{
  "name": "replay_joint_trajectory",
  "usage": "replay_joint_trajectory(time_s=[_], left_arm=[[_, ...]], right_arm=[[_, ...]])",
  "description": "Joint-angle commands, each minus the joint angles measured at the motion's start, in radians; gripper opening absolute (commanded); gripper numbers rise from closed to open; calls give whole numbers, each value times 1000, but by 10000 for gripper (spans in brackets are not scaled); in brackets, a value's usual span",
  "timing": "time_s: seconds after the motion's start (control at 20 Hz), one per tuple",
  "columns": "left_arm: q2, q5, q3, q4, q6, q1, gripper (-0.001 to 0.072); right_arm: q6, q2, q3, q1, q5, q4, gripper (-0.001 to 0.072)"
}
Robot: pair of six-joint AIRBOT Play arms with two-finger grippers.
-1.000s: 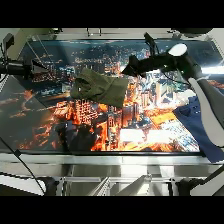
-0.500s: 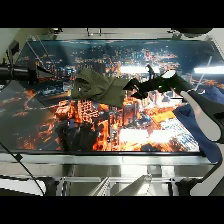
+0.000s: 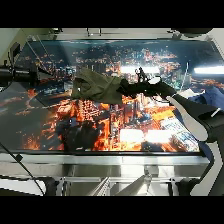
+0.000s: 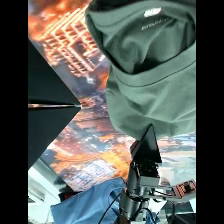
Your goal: Fold the shirts.
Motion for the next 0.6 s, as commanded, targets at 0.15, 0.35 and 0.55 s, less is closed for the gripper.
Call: replay_joint_trajectory(time_s=[0.15, 0.35, 0.55], left_arm=[[1, -25, 0, 0, 1, -1, 11], [1, -35, 0, 0, 1, -1, 10], [1, -36, 0, 0, 1, -1, 11]], right_arm=[[-73, 98, 42, -6, -30, 122, 13], [-125, 304, 42, -87, -32, 94, 13], [-69, 541, 42, -223, -27, -68, 13]])
